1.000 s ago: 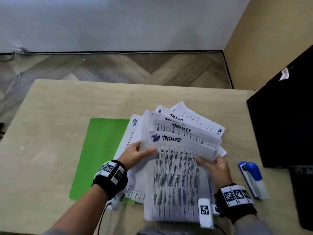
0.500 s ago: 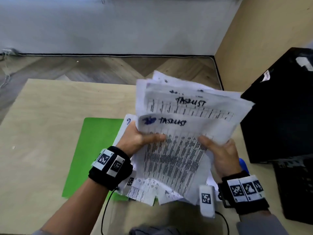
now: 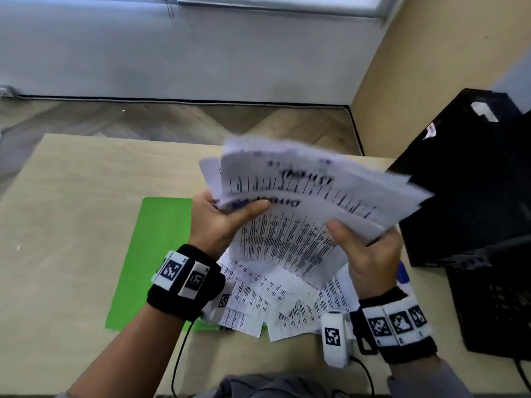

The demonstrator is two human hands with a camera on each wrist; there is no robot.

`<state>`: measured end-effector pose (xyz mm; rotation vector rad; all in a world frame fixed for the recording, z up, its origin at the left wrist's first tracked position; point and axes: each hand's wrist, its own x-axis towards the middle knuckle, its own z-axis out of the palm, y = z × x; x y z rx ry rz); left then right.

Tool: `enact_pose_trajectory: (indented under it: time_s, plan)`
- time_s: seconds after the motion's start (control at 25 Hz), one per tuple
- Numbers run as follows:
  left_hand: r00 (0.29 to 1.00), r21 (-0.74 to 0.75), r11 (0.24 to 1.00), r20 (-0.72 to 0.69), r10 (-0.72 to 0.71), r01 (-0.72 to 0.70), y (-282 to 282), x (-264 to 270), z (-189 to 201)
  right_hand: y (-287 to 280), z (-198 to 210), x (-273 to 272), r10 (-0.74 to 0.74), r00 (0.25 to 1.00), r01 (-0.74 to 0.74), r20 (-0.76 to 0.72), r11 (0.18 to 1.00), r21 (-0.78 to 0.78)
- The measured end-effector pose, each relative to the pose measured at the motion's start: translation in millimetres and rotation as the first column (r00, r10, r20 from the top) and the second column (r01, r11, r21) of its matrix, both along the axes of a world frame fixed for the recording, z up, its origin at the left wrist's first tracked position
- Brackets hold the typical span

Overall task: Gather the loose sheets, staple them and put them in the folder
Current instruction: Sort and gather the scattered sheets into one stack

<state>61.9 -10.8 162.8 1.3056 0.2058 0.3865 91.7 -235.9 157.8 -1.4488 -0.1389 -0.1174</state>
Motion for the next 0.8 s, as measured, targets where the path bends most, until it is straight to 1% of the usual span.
enact_pose_trajectory:
  time_s: [0.08,0.12,0.2,0.28,0.36,0.4,0.44,0.48,0.52,0.56,0.6,0.64,0.68,0.76,0.8]
  plan:
    - [0.998,-0.026,1.0,-0.058,0.013,-0.014,2.1,-1.3,-15.5,-2.3,-21.9,-4.4,-0.012,0.995,0.006,-0.104,0.998,-0.061]
    - [0.995,-0.016,1.0,-0.097,-0.004,0.003,2.9,-1.9,-22.1,-1.1,-28.3,-7.3,-0.018,0.987,0.0,-0.159,0.994,-0.11]
    - [0.985,0.005,0.999,-0.165,-0.042,0.043,-0.3,-4.3,-27.4,0.8,-31.9,-14.3,-0.024,0.973,-0.006,-0.228,0.992,-0.127]
    - [0.989,-0.002,0.999,-0.144,-0.042,0.042,-8.7,-6.3,-25.0,4.5,-27.7,-19.1,-0.068,0.97,0.048,-0.233,0.994,-0.093]
    - [0.995,-0.006,1.0,-0.103,-0.003,0.002,-17.4,-8.6,-20.3,4.7,-28.4,-21.2,-0.093,0.975,0.083,-0.201,0.995,-0.057]
    - [0.994,-0.024,1.0,-0.113,0.007,-0.01,-20.7,-10.8,-21.7,4.6,-31.5,-23.9,-0.089,0.977,0.075,-0.194,0.994,-0.077]
    - [0.988,-0.032,0.999,-0.154,-0.007,0.003,-23.0,-12.5,-28.3,4.3,-37.4,-27.0,-0.089,0.976,0.061,-0.199,0.988,-0.141]
    - [0.972,-0.028,0.998,-0.227,-0.062,0.058,-23.6,-14.1,-36.6,2.0,-44.3,-28.7,-0.086,0.975,0.039,-0.205,0.973,-0.226]
    - [0.934,-0.001,0.987,-0.324,-0.15,0.159,-23.0,-15.0,-48.7,-1.6,-52.1,-30.1,-0.092,0.973,0.025,-0.211,0.953,-0.302]
    - [0.874,0.029,0.961,-0.425,-0.236,0.274,-21.8,-15.1,-61.0,-5.3,-56.5,-31.4,-0.113,0.973,0.029,-0.203,0.926,-0.377]
    - [0.816,0.074,0.93,-0.508,-0.276,0.361,-19.3,-12.8,-74.0,-11.2,-60.6,-31.0,-0.131,0.975,0.036,-0.181,0.892,-0.451]
    - [0.774,0.129,0.902,-0.572,-0.271,0.412,-16.6,-10.0,-84.3,-16.3,-61.0,-30.3,-0.137,0.98,0.05,-0.143,0.87,-0.49]
    - [0.749,0.196,0.873,-0.615,-0.246,0.447,-12.4,-6.4,-93.3,-23.0,-61.0,-27.8,-0.143,0.985,0.078,-0.091,0.857,-0.509]
    - [0.723,0.328,0.815,-0.673,-0.154,0.479,-6.9,-0.4,-105.0,-36.0,-51.6,-21.9,-0.174,0.985,0.147,-0.011,0.863,-0.484]
    - [0.715,0.376,0.803,-0.693,-0.088,0.463,-3.8,3.1,-110.1,-43.2,-46.9,-16.4,-0.211,0.977,0.198,0.021,0.868,-0.456]
